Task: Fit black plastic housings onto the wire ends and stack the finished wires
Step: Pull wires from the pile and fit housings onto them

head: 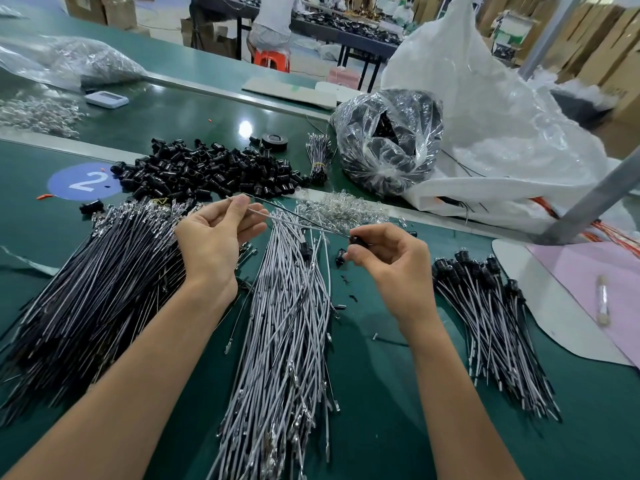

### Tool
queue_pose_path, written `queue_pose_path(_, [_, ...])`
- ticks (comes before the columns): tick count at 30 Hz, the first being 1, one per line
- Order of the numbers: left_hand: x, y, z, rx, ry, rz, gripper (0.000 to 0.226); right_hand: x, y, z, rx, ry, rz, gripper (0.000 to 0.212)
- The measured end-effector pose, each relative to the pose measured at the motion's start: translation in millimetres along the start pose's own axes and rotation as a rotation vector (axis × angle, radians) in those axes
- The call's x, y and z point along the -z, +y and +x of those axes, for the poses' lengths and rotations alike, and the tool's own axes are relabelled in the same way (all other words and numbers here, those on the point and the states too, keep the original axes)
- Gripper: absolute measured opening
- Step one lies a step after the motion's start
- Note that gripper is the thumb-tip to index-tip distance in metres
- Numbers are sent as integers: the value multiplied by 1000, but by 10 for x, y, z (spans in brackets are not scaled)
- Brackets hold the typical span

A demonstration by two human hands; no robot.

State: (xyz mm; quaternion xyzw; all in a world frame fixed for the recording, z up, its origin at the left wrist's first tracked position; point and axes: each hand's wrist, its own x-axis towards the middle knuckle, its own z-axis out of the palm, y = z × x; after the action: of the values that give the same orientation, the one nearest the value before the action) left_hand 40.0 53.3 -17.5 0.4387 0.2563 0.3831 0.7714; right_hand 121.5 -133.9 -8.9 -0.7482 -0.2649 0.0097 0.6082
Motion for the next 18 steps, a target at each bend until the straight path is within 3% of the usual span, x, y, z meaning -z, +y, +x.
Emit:
queue_pose_path(13, [101,95,138,-123,235,-112,9,212,32,44,84,172,-281,27])
queue_pose_path(18, [130,162,180,-196,311,-149,12,353,43,74,37,237,-126,29])
